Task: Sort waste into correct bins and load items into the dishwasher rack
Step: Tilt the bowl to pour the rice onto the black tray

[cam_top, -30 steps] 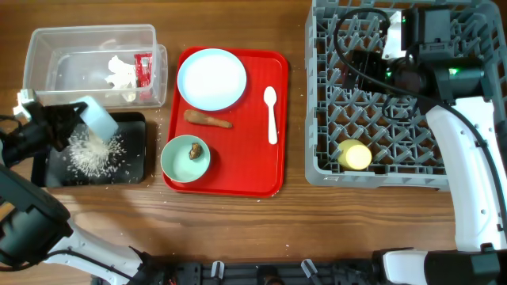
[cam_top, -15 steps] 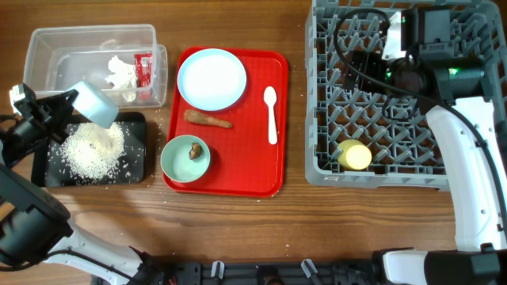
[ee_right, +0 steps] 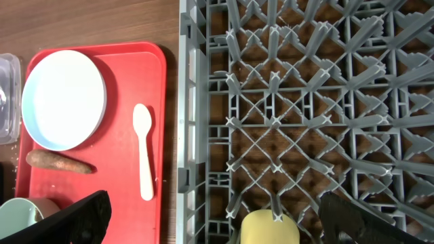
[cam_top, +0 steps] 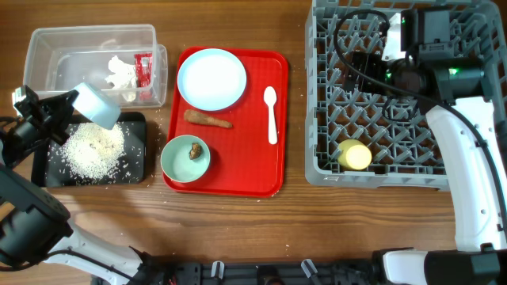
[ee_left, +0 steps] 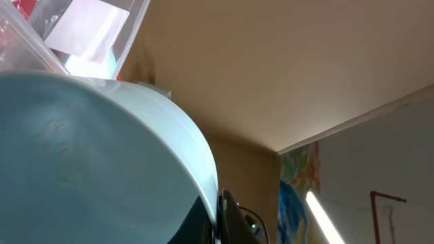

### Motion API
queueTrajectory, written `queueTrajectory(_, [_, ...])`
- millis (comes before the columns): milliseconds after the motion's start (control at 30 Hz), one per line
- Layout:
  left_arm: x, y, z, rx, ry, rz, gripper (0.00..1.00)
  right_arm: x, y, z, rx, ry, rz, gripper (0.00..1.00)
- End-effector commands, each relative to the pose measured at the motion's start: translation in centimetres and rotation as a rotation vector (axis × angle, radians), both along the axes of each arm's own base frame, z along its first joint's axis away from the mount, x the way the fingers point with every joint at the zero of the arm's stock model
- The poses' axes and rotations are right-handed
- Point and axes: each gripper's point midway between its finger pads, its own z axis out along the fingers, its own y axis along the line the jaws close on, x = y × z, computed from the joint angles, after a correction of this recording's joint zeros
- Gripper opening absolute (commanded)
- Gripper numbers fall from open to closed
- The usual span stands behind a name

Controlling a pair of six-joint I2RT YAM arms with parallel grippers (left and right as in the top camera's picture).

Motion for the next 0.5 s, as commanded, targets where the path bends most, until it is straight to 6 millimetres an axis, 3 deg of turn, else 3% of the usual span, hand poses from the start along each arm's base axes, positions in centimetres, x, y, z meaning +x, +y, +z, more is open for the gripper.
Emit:
queueTrajectory(0, [-0.6, -0.6, 1.1, 0.135, 0.015, -0.019, 0.04, 0.1, -0.1, 0.5, -0.018, -0.017, 0.004, 1.00])
queueTrajectory(33, [-1.2, -0.9, 1.4, 0.226, 0.037, -0.029, 0.04, 0.1, -0.1, 0.6, -0.017, -0.021, 0.004, 1.00])
queueTrajectory(333, [-3.0, -3.1, 3.5, 0.475, 0.062, -0.069, 0.04, 0.3, -0.1, 0.7, -0.018, -0.031, 0.006, 1.00])
queueTrajectory(467, [-3.2, -5.0, 2.8, 0.619, 0.105, -0.133, 0.04, 0.3, -0.1, 0.7, -0.018, -0.031, 0.006, 1.00])
